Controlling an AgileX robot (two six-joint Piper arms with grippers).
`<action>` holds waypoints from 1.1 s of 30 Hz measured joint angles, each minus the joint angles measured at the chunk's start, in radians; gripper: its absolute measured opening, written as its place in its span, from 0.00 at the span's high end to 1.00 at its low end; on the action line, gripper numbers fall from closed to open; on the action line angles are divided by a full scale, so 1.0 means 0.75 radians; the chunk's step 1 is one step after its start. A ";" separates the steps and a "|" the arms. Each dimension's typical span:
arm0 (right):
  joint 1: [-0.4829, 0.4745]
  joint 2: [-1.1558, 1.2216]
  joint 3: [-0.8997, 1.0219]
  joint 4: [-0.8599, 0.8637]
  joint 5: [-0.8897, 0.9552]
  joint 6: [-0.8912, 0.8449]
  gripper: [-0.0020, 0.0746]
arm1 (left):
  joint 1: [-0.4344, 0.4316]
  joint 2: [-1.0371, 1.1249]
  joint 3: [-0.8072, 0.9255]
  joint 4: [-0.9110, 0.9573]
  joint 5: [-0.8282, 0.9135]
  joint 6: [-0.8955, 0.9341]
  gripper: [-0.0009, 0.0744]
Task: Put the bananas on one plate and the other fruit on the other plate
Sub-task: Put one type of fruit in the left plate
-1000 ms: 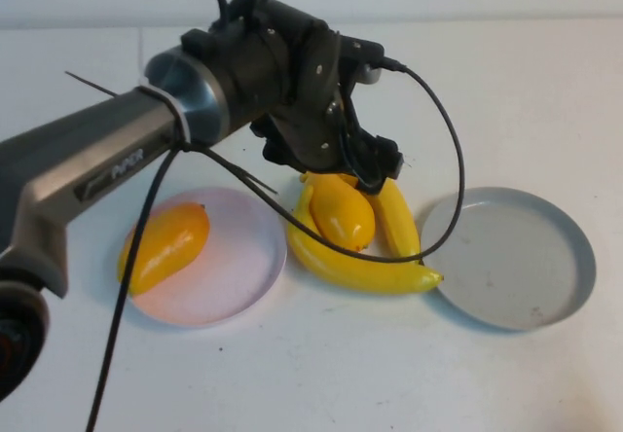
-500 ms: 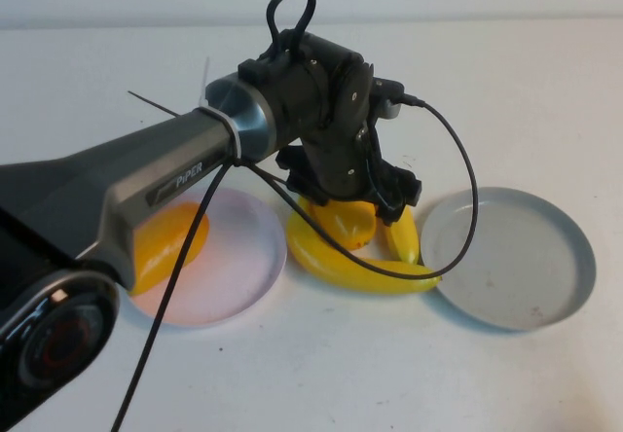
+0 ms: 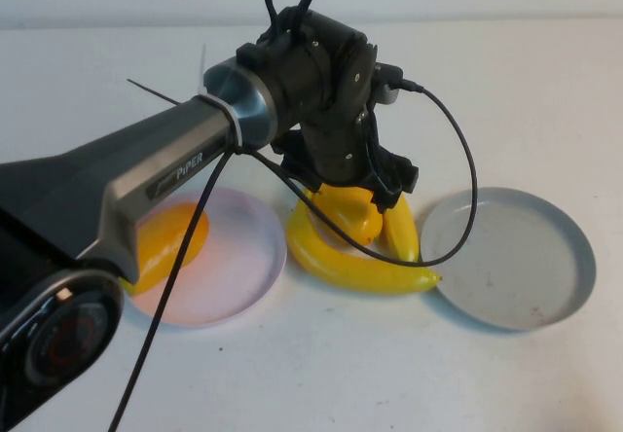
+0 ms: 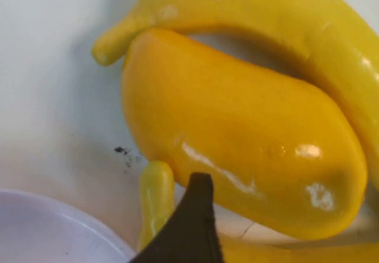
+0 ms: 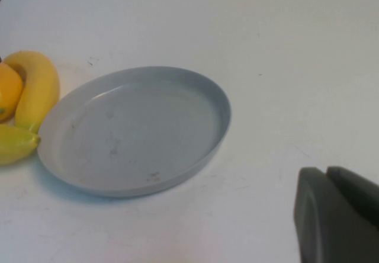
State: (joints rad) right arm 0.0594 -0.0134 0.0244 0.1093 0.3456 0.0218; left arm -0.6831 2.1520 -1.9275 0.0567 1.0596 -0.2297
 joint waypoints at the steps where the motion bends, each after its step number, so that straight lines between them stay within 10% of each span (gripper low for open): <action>1: 0.000 0.000 0.000 0.000 0.000 0.000 1.00 | 0.000 0.003 -0.003 0.005 0.005 -0.003 0.10; 33: 0.000 0.000 0.000 0.003 0.000 0.000 1.00 | 0.000 0.125 -0.005 -0.009 0.022 0.257 0.10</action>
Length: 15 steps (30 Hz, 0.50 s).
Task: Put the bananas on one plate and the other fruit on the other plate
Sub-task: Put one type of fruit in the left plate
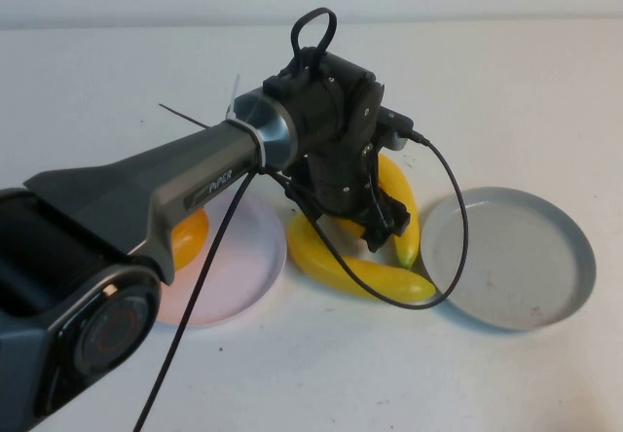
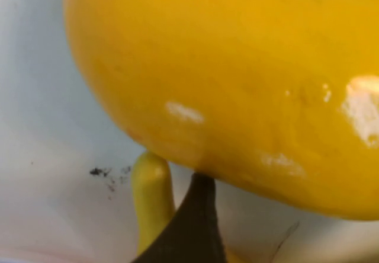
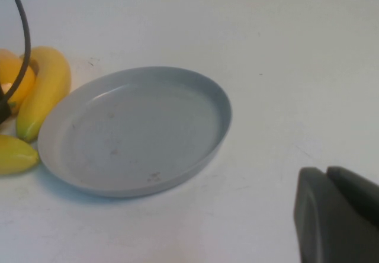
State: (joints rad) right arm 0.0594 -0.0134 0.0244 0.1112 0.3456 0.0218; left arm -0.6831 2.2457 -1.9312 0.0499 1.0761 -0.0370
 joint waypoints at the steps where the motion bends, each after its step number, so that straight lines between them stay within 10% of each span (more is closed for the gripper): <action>1: 0.000 0.000 0.000 0.002 0.000 0.000 1.00 | 0.000 0.000 0.000 0.000 0.000 -0.003 0.10; 15: 0.000 0.000 0.000 0.002 0.000 0.000 1.00 | 0.000 0.000 -0.223 -0.005 0.148 0.057 0.10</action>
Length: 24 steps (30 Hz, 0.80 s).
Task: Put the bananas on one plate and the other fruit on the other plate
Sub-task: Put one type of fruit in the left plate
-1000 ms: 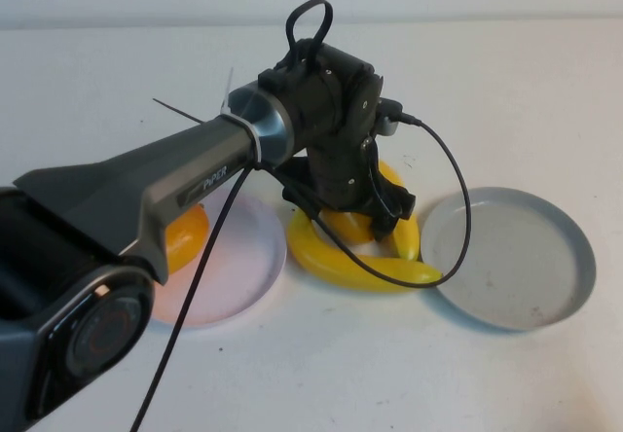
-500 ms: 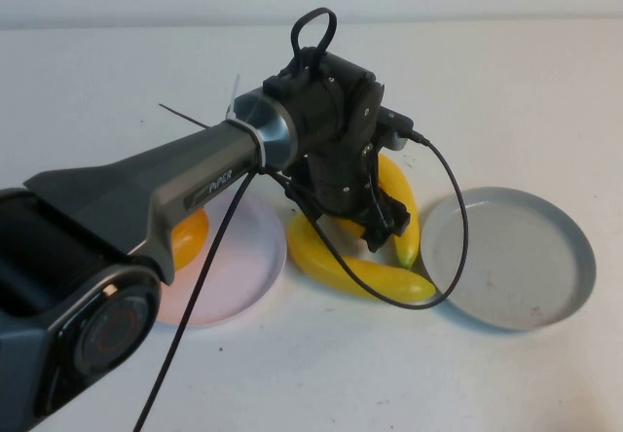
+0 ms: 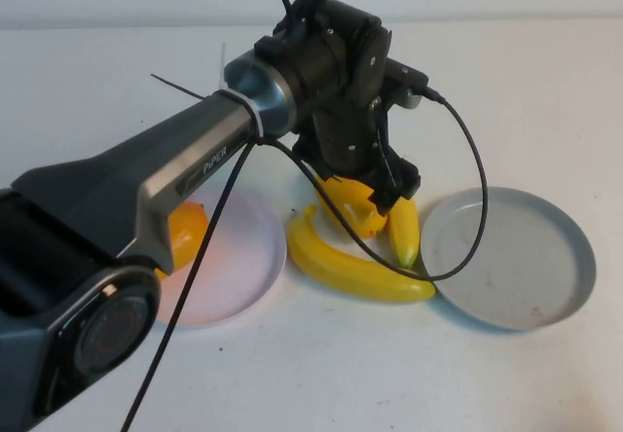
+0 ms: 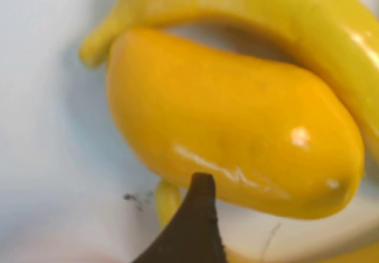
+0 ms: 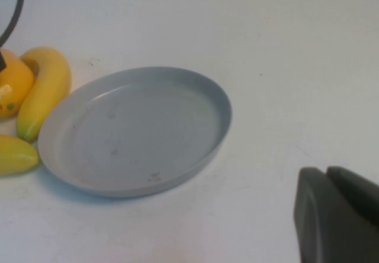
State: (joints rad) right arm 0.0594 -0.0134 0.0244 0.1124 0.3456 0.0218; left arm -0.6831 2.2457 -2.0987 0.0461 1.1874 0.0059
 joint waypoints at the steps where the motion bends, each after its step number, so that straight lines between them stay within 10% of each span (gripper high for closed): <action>1: 0.000 0.000 0.000 0.000 0.000 0.000 1.00 | 0.000 0.000 -0.017 0.000 0.015 0.088 0.10; 8: 0.000 0.000 0.000 0.000 0.000 0.000 1.00 | 0.011 0.000 -0.041 -0.025 0.055 0.798 0.10; 24: 0.000 0.000 0.000 0.004 0.000 0.000 1.00 | 0.213 0.002 -0.041 -0.221 0.057 1.534 0.10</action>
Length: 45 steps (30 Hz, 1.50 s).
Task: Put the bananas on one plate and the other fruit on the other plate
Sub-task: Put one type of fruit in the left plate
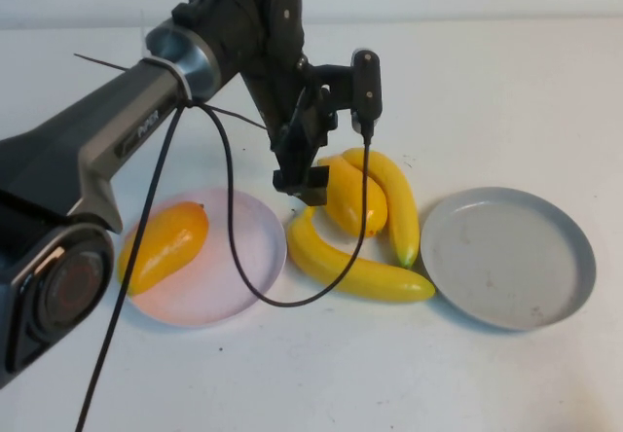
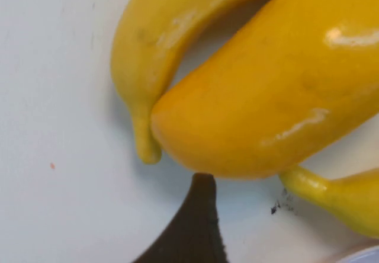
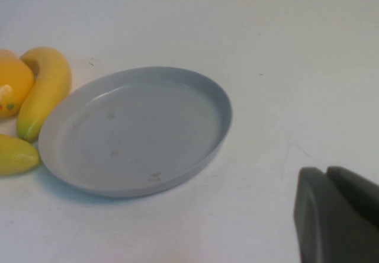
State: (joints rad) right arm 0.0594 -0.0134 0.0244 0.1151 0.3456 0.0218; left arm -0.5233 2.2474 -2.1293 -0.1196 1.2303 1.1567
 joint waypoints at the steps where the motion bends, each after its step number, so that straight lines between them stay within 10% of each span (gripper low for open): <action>1: 0.000 0.000 0.000 0.000 0.000 0.000 1.00 | 0.011 0.000 0.000 -0.031 0.000 0.078 0.10; 45: 0.000 0.000 0.000 0.003 0.000 0.000 1.00 | 0.033 0.064 0.081 -0.333 -0.079 0.516 0.10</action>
State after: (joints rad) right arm 0.0594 -0.0134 0.0244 0.1172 0.3456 0.0218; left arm -0.4989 2.2957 -2.0687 -0.3694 1.1708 1.5438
